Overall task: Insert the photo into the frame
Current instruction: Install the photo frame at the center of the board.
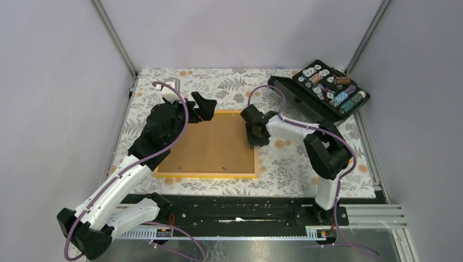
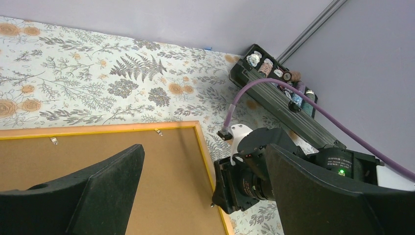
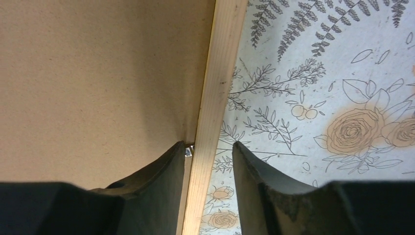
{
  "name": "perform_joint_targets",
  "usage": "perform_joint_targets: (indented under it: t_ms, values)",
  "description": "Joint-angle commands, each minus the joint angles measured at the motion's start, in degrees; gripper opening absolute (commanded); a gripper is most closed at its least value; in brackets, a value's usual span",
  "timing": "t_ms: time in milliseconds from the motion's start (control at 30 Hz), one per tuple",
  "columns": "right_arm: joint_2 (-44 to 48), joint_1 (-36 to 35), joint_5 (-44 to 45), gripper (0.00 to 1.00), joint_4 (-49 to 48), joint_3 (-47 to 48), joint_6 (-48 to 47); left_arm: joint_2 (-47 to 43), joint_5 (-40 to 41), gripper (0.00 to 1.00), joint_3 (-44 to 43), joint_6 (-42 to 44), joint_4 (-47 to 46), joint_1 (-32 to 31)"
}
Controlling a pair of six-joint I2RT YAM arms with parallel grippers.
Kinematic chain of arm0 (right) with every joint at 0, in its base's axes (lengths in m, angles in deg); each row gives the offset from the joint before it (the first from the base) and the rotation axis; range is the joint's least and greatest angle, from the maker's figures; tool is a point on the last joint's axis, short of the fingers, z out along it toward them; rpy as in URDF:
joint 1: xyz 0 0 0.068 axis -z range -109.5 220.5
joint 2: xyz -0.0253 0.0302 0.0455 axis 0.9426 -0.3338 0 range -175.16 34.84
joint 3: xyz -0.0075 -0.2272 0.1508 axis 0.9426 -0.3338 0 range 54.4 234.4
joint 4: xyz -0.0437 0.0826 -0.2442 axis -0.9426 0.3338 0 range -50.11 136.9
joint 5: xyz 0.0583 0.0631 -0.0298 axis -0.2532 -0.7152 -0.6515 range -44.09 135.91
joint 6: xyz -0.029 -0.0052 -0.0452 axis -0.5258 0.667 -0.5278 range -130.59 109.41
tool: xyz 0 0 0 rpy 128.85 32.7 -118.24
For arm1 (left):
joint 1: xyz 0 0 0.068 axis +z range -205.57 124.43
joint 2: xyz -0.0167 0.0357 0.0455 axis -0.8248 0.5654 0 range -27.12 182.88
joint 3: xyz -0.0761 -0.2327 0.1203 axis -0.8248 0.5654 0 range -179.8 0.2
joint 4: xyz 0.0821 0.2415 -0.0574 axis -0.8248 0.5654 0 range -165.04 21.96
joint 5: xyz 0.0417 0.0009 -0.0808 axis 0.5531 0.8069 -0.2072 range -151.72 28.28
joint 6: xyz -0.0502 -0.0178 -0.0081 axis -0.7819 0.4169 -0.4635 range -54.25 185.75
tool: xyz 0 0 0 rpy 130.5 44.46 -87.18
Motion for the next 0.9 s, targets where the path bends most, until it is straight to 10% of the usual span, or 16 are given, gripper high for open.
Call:
perform_joint_targets:
  t_ms: [0, 400, 633, 867]
  values:
    - [-0.4, -0.5, 0.1, 0.43, -0.9, -0.4, 0.2, 0.0, -0.5, 0.98, -0.1, -0.1, -2.6, 0.2]
    - [3.0, -0.5, -0.4, 0.35, 0.4, -0.9, 0.2, 0.2, -0.7, 0.98, -0.1, -0.3, -2.7, 0.3]
    - [5.3, -3.1, -0.6, 0.66, 2.1, -1.6, -0.6, 0.2, -0.8, 0.98, -0.1, -0.3, -2.7, 0.3]
    - [5.4, -4.8, -0.1, 0.54, 1.7, -6.2, 1.1, 0.1, -0.9, 0.98, -0.1, -0.4, -2.7, 0.3]
